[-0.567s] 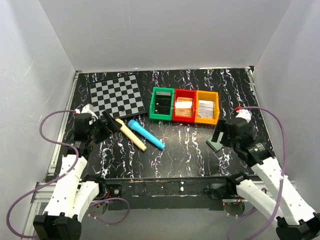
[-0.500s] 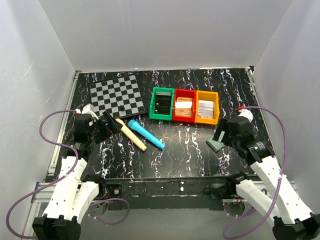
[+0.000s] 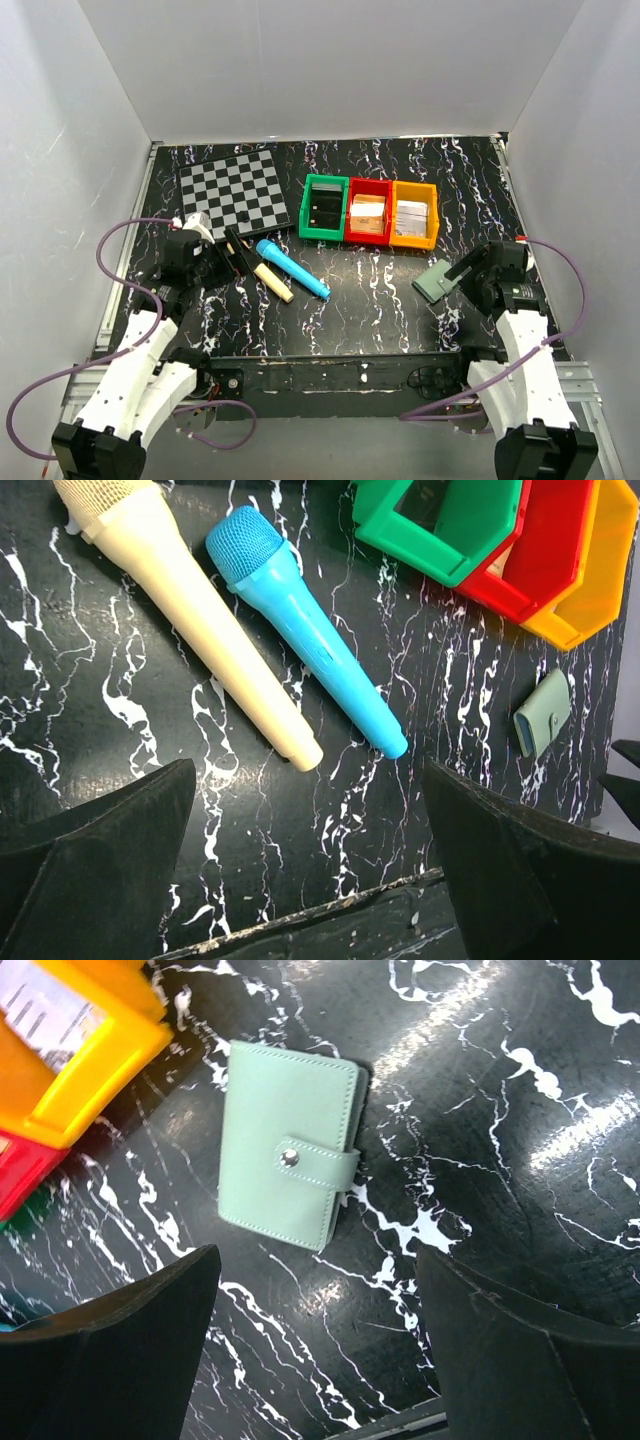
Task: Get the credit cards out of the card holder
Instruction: Move the card holder to the center of the board.
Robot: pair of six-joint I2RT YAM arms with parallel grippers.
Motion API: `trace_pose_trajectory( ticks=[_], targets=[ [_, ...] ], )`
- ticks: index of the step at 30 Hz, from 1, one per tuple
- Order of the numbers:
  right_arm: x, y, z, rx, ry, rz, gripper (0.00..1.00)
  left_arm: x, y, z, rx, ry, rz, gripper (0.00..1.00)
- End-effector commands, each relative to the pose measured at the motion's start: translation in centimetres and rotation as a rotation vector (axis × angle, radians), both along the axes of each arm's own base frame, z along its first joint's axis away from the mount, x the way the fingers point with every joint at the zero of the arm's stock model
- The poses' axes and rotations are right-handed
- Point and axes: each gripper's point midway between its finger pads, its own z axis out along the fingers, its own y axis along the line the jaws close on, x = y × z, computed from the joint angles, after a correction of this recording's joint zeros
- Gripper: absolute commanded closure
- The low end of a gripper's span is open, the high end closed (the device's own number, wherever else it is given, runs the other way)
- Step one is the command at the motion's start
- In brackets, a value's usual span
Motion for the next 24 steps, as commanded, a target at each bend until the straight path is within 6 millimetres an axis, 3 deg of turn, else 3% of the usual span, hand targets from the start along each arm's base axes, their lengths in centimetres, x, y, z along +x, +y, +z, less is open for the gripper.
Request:
trace_pose_trajectory(
  ticks=[1,5,10,24],
  targets=[
    [1.3,-0.4,-0.5,0.064,-0.013,-0.075,0.15,0.1,-1.1,0.1,-0.014,-0.009,-0.027,0.02],
    [1.4,-0.8,-1.5,0.053,0.01,-0.088,0.18,-0.1,-2.1,-0.2,-0.005,0.001,-0.06,0.02],
    [2.0,-0.3,-3.0,0.075,0.069,-0.06,0.35,-0.5,-3.1,-0.7,-0.013,0.0,-0.105,0.02],
    [2.6,-0.5,-5.4,0.058,0.139,-0.032,0.46,-0.7,-3.9,-2.0,-0.054,0.032,-0.106,0.02]
  ],
)
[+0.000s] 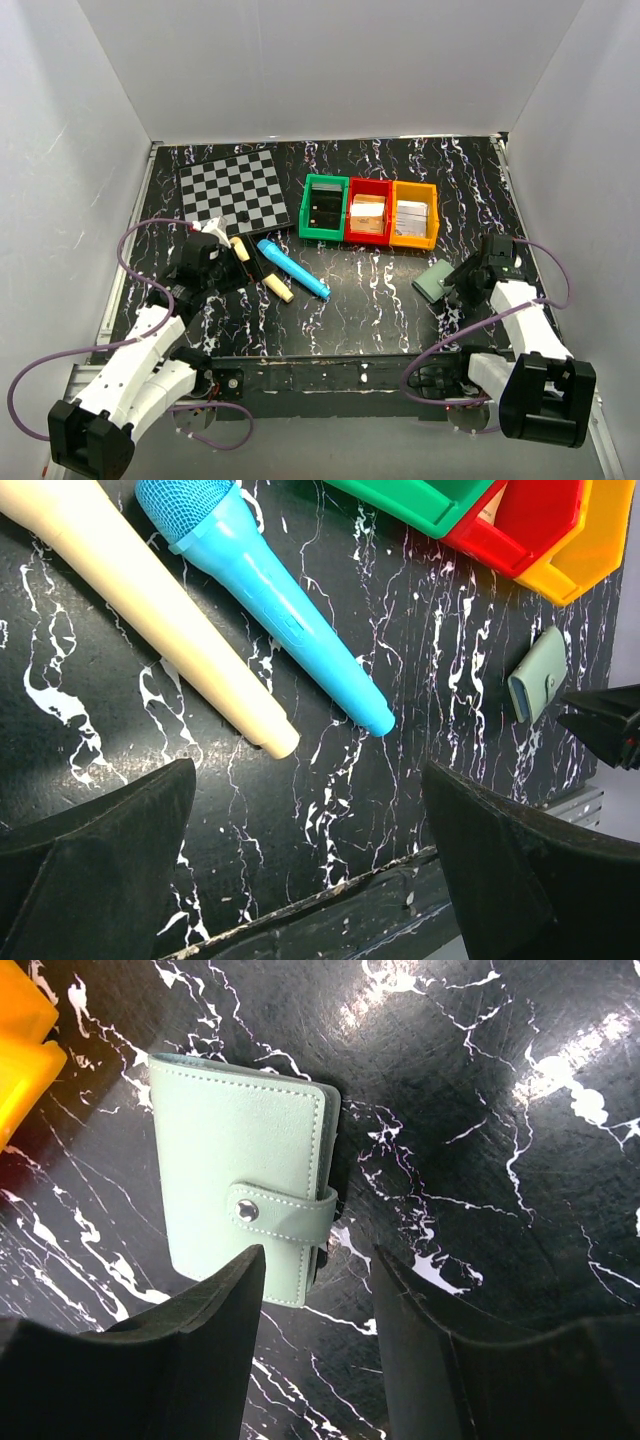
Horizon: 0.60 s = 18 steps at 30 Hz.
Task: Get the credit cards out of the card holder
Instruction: Move the card holder to the center of the board.
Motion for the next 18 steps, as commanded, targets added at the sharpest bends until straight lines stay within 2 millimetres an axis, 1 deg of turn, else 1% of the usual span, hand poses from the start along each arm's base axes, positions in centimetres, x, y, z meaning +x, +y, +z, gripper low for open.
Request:
trace_pose_trajectory(
  ticks=[1,6,10,12,13,14,16,18],
  targets=[
    [1.2,-0.2,-0.2,-0.002,-0.022,0.01,0.47,0.0,-0.6,0.2,-0.021,-0.009,-0.014,0.03],
    [1.6,-0.1,-0.7,0.004,0.0,0.02,0.5,-0.2,-0.5,0.5,-0.024,-0.021,-0.015,0.03],
    [1.8,0.1,-0.6,0.004,-0.002,0.046,0.54,-0.2,-0.7,0.7,-0.031,-0.027,-0.019,0.03],
    [1.9,0.2,-0.8,0.006,0.005,0.066,0.57,-0.2,-0.7,0.8,-0.035,-0.027,-0.017,0.03],
    [1.8,0.3,-1.0,0.006,0.017,0.079,0.61,-0.2,-0.8,0.8,-0.039,-0.03,-0.016,0.03],
    [1.7,0.9,-1.2,0.033,0.026,0.102,0.63,-0.2,-0.8,0.9,-0.042,-0.033,-0.018,0.03],
    [1.4,1.5,-1.6,0.051,0.052,0.132,0.66,-0.1,-0.9,1.1,-0.055,-0.041,-0.015,0.03],
    [1.0,2.2,-2.0,0.07,0.07,0.16,0.67,-0.2,-1.0,1.0,-0.063,-0.038,-0.014,0.03]
  ],
)
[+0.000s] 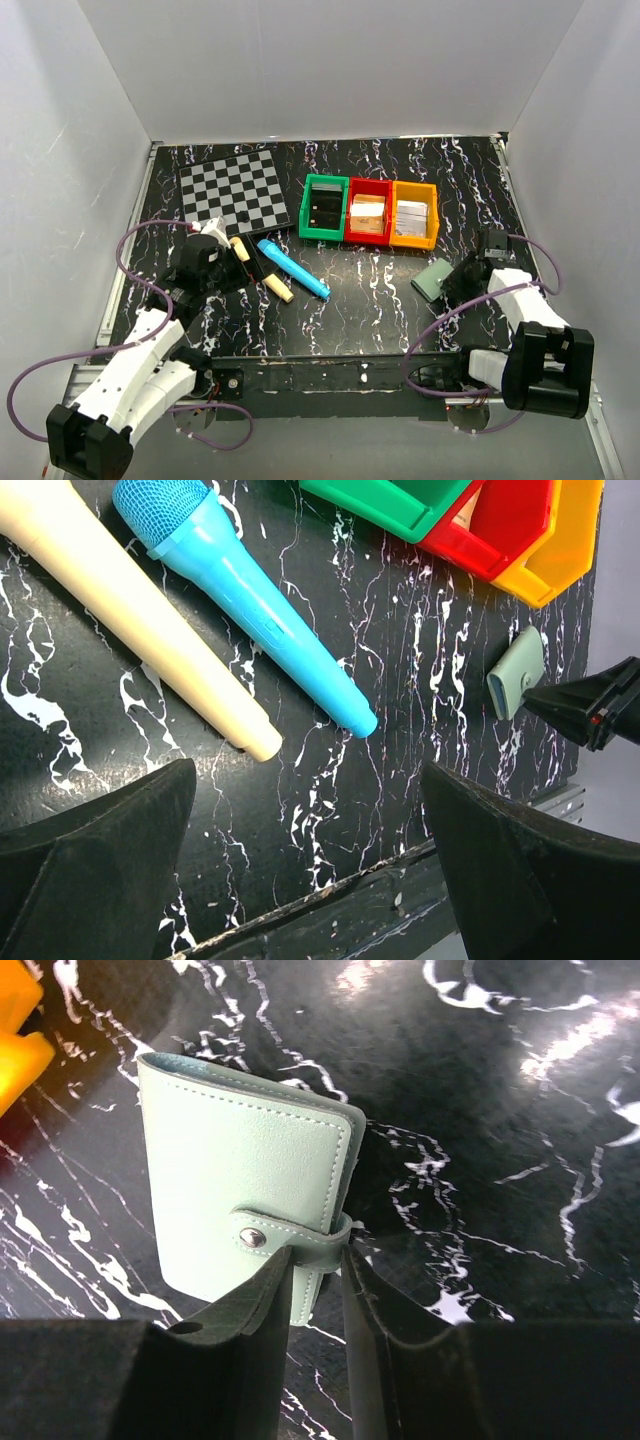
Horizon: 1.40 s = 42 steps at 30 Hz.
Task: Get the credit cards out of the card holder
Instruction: Move the card holder to the center of the board.
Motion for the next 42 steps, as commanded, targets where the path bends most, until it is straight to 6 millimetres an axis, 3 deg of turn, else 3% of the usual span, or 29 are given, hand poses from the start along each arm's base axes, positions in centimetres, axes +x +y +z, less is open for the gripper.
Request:
trace_pose_trajectory(
  ticks=[1,16,22,29,33,39,42],
  targets=[
    [-0.1,1.9,-0.3,0.048,0.021,0.098,0.69,-0.3,-0.5,0.3,-0.035,-0.016,-0.011,0.03],
    [-4.2,10.6,-0.8,0.062,0.095,0.421,0.68,-1.2,-0.8,-0.6,-0.053,0.01,-0.023,0.03],
    [-5.7,14.2,-1.0,0.032,0.1,0.572,0.67,-2.4,-3.8,-0.4,-0.03,-0.004,-0.138,0.08],
    [-5.1,17.8,0.2,-0.018,0.097,0.746,0.65,-4.3,-8.2,-1.6,0.043,0.047,-0.245,0.07],
    [-4.7,17.3,0.2,-0.065,0.094,0.756,0.63,-5.1,-10.2,-2.3,0.067,0.067,-0.285,0.07],
    [-5.1,16.3,2.2,-0.07,0.02,0.754,0.4,-5.1,-12.8,-3.3,0.061,0.087,-0.321,0.07],
    [-5.7,15.8,2.3,-0.063,-0.003,0.755,0.4,-4.8,-14.4,-3.6,0.061,0.091,-0.346,0.08]
  ],
)
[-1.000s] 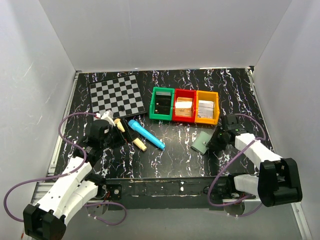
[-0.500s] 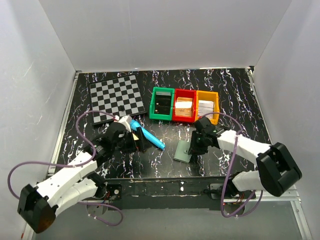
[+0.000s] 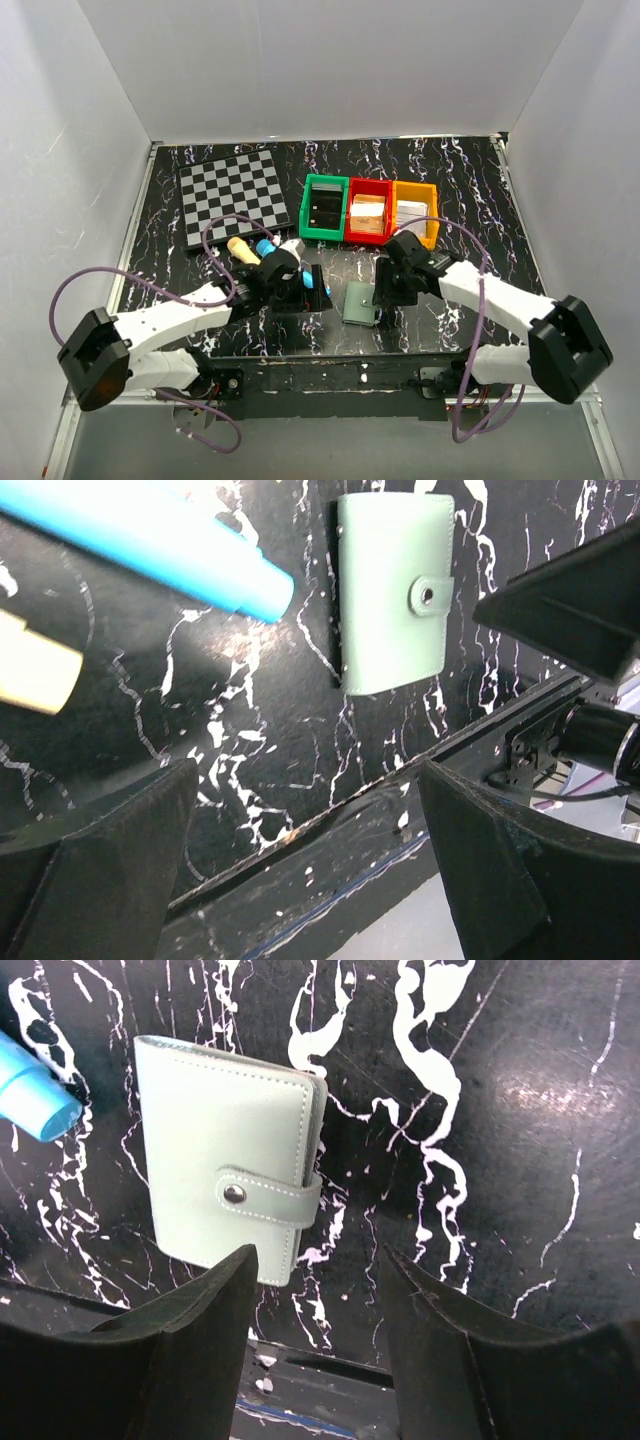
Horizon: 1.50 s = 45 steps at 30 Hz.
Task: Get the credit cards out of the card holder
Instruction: Move the card holder to the center of the board, then pick up the card holder from the center of the board.
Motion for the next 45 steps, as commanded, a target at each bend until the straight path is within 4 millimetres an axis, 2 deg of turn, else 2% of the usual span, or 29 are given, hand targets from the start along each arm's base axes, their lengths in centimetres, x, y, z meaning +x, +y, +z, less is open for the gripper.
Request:
trace_pose_trajectory(
  ticks=[1,6,9,12,21,26,31,36,42,45],
  targets=[
    [-0.9,-1.5,0.1,-0.018,-0.029,0.004,0.4,1.7,-3.4,2.3,-0.072,-0.06,-0.011,0.08],
    [-1.1,-1.7,-1.2,0.047,0.004,-0.002,0.47,2.0,-5.8,0.7,-0.038,-0.031,-0.042,0.09],
    [-0.7,-1.4,-1.2,0.092,-0.002,0.002,0.48,2.2,-7.1,0.2,-0.04,-0.023,-0.06,0.15],
    [-0.3,-0.9,-0.9,0.123,-0.023,0.009,0.48,2.5,-7.6,-0.4,-0.023,-0.021,-0.063,0.16],
    [0.8,0.2,-0.4,0.189,-0.033,0.021,0.4,3.3,-8.5,-2.4,0.031,0.004,-0.061,0.16],
    [1.2,0.4,-0.6,0.21,-0.023,0.014,0.41,3.3,-8.6,-4.1,0.064,0.037,-0.06,0.17],
    [1.5,0.7,-0.9,0.232,-0.007,0.019,0.48,3.1,-8.8,-5.3,0.083,0.063,-0.07,0.25],
    [1.5,1.0,-0.9,0.248,0.001,0.032,0.48,2.9,-8.6,-5.5,0.084,0.071,-0.065,0.28],
    [1.5,1.5,-1.0,0.261,0.019,0.051,0.48,2.4,-8.9,-5.7,0.07,0.079,-0.093,0.39],
    [1.4,1.6,-1.1,0.267,0.021,0.053,0.48,2.1,-8.9,-5.7,0.07,0.073,-0.101,0.39]
  ],
)
